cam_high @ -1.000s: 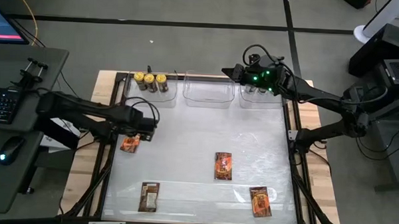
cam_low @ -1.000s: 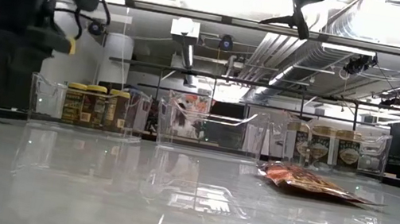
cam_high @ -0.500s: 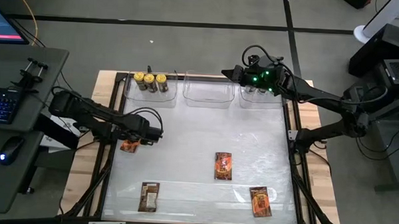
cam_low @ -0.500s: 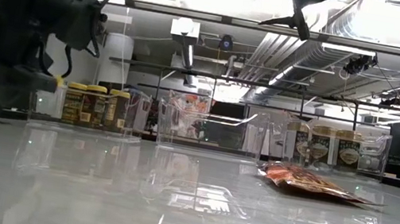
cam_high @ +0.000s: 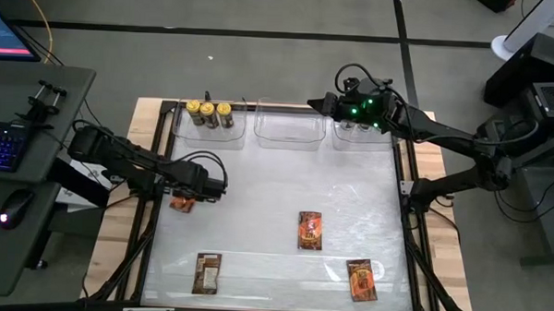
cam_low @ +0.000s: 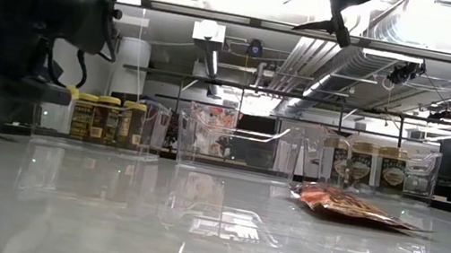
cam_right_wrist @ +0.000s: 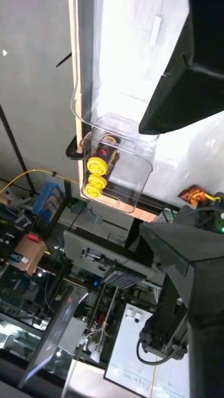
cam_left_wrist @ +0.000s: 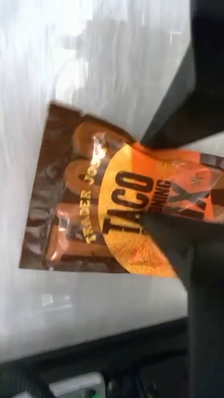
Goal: Sort spices by type
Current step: Put the top left orange seasoning pack into the middle transparent bin
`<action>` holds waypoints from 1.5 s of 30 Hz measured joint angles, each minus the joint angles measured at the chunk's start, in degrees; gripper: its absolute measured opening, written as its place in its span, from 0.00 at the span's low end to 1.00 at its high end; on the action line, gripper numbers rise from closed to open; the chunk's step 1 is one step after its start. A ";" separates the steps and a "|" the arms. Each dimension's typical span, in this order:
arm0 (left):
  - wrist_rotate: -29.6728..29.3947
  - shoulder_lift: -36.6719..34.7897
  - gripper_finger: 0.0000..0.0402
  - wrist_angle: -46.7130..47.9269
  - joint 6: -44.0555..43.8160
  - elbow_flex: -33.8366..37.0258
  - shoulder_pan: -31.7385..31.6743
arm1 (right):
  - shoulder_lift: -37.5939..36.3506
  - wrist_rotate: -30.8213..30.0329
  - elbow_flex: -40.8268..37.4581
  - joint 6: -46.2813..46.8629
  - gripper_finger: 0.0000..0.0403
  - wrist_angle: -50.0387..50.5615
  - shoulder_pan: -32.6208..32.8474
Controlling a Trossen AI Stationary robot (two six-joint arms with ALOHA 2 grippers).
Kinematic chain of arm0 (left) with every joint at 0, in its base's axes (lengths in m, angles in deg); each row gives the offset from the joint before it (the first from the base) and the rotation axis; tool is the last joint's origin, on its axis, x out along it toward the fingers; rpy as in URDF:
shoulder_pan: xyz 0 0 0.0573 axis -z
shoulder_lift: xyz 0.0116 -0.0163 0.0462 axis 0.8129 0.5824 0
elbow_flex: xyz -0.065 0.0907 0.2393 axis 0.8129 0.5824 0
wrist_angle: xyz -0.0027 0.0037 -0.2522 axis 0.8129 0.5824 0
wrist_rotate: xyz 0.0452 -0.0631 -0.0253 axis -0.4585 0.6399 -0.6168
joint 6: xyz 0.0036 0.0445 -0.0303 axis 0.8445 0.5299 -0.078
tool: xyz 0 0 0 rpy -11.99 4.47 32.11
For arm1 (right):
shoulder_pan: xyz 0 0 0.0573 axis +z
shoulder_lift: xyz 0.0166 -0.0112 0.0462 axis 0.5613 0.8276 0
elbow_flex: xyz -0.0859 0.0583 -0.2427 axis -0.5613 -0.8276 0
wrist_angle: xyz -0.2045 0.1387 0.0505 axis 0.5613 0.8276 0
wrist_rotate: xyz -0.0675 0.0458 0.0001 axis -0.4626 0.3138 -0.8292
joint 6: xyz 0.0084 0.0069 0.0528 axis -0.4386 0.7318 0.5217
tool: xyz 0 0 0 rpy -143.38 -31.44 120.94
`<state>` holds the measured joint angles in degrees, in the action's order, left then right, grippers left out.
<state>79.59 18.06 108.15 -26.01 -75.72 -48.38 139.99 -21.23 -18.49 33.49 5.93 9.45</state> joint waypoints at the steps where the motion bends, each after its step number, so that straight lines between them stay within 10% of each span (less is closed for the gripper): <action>1: -0.28 0.02 0.36 -0.64 -0.04 0.00 0.10 | 0.00 0.00 0.00 0.01 0.59 0.00 -0.01; 6: -1.97 -0.05 0.07 -3.58 0.12 -0.52 0.11 | 0.00 0.00 0.00 -0.01 0.59 0.02 0.00; 12: -7.67 -1.32 0.05 -13.22 10.57 -6.81 -2.28 | 0.00 0.04 0.00 -0.01 0.59 0.00 -0.01; 21: -9.67 -7.20 0.01 -33.37 63.11 -25.88 -15.32 | -1.25 6.75 0.00 -0.09 0.59 -8.79 0.01; 33: 0.78 18.65 0.00 -19.22 105.15 -59.74 -30.20 | -8.12 6.65 0.00 -2.96 0.59 -16.92 0.12; 45: -2.68 36.60 0.06 -11.42 107.97 -65.81 -30.38 | -8.28 4.61 0.00 -4.05 0.59 -15.76 1.38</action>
<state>76.91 54.67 96.73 81.96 -141.53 -78.76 131.70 -16.61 -18.49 29.45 -9.83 10.83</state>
